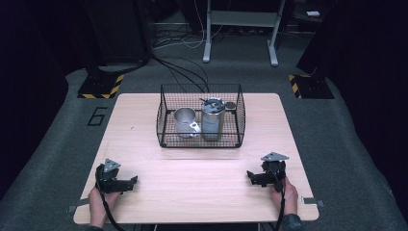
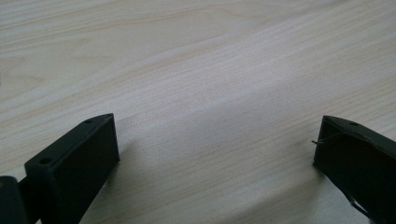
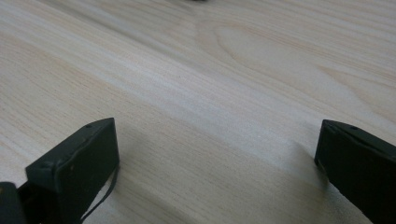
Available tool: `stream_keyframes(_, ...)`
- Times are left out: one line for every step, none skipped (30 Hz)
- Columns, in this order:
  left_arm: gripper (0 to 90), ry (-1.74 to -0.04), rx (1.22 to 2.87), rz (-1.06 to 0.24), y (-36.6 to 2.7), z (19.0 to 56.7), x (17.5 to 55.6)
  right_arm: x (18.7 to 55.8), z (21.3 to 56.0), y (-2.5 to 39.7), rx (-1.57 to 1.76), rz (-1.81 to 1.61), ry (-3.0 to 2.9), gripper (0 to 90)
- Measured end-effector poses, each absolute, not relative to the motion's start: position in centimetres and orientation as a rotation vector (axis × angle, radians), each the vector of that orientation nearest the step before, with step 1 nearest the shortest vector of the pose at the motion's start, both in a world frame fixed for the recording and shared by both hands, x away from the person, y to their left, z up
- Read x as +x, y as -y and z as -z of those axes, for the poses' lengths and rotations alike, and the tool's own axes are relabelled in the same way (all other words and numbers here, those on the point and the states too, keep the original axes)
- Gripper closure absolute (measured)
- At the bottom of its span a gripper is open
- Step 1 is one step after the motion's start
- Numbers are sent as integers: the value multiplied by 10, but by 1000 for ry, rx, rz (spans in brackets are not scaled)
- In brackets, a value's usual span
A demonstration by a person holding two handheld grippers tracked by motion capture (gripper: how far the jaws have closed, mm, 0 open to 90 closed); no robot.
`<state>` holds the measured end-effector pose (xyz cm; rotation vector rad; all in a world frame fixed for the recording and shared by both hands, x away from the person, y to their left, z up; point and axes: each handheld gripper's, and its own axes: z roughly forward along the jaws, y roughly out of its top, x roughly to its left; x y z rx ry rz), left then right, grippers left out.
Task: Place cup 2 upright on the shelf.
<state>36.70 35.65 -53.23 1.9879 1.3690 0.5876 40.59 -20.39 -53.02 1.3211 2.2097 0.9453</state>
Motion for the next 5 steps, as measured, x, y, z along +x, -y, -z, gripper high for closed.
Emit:
stream_keyframes(0,-1369,1988,-588,-356,532,367,406,530,204,1313,-939,-2213,0)
stream_keyframes(0,-1369,1988,-588,-356,532,367,406,530,204,1324,-948,-2208,0)
stream_keyframes(0,-1369,1988,-588,-356,532,367,406,530,204,1324,-948,-2208,0)
stream_keyframes(0,-1369,1988,-588,-356,532,367,406,530,203,1327,-949,-2207,0)
stream_keyframes(0,-1369,1988,-588,-356,532,367,406,530,204,1312,-939,-2214,0)
